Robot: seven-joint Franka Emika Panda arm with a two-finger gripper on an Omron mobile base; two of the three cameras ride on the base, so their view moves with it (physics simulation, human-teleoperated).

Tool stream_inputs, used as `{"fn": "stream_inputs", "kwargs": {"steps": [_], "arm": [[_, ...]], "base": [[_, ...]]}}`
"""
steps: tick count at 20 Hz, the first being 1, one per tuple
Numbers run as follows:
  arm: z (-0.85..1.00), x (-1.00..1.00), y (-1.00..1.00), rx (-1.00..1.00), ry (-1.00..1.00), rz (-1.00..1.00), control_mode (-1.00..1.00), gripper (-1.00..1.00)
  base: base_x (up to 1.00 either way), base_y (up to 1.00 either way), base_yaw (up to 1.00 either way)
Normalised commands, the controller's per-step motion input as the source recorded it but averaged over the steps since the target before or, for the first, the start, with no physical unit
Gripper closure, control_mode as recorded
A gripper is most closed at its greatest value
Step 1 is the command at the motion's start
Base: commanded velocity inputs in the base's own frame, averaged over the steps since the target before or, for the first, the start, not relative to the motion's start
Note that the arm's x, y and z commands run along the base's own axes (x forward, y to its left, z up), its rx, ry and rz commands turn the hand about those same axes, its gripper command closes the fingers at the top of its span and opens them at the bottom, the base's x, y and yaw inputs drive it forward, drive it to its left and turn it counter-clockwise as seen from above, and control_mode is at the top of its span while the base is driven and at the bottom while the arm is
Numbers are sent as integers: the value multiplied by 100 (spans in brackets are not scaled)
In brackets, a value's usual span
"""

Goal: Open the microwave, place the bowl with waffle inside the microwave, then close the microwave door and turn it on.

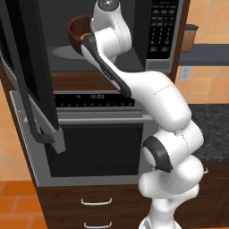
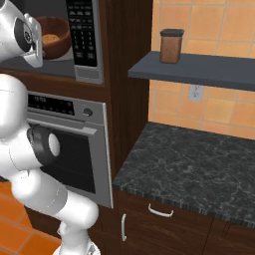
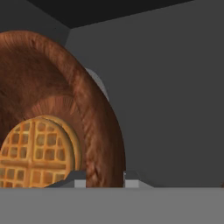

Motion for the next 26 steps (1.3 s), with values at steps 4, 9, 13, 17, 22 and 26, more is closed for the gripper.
{"fn": "stream_inputs", "kwargs": {"steps": [4, 9, 13, 17, 22, 26], "arm": [[-7, 57, 1, 1, 4, 0, -100, 100], [-28, 64, 0, 3, 2, 0, -100, 100], [-31, 55, 0, 5, 0, 0, -100, 100], [-36, 10, 0, 12, -23, 0, -100, -100], [-44, -1, 0, 15, -44, 0, -100, -100], [-28, -80, -17, 23, -62, 2, -100, -100]], "base": [[0, 0, 0], [0, 0, 0], [0, 0, 0], [0, 0, 0], [0, 0, 0], [0, 0, 0]]}}
